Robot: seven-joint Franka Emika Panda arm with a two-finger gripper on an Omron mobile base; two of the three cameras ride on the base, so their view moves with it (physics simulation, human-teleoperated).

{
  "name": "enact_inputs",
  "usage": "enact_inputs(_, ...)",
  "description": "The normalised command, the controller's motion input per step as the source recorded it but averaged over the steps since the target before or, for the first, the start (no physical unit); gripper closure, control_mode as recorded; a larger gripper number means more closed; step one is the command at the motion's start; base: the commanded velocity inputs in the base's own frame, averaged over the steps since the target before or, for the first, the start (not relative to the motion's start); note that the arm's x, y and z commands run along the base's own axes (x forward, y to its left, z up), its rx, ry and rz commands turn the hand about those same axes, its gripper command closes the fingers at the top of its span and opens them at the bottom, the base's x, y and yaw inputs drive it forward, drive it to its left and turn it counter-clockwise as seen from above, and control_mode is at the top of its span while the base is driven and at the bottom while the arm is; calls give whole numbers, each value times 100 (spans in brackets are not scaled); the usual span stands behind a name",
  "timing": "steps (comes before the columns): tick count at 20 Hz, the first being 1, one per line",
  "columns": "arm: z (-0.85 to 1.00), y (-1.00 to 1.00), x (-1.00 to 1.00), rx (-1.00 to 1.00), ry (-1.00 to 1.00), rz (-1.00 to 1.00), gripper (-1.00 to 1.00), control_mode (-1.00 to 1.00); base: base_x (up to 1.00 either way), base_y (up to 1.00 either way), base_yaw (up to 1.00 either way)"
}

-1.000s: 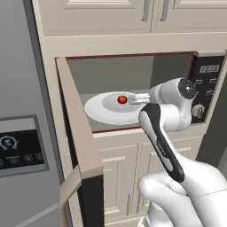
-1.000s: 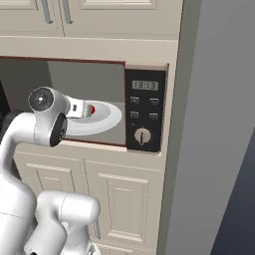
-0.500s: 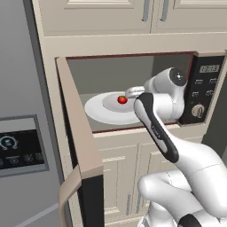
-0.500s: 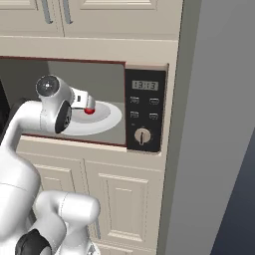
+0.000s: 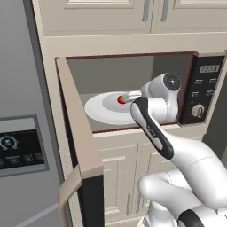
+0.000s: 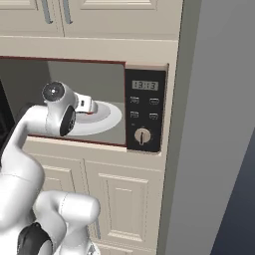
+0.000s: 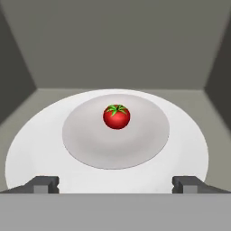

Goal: Pick the tomato from the microwave and place it on plate located on the counter.

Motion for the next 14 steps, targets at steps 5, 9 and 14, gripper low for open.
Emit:
enact_inputs(5, 0, 20, 44, 0, 10, 0, -100, -100, 0, 0, 0)
enact_inputs(9, 0, 22, 50, 0, 14, 0, -100, -100, 0, 0, 0)
enact_inputs(14, 0, 5, 52, 0, 19, 0, -100, -100, 0, 0, 0)
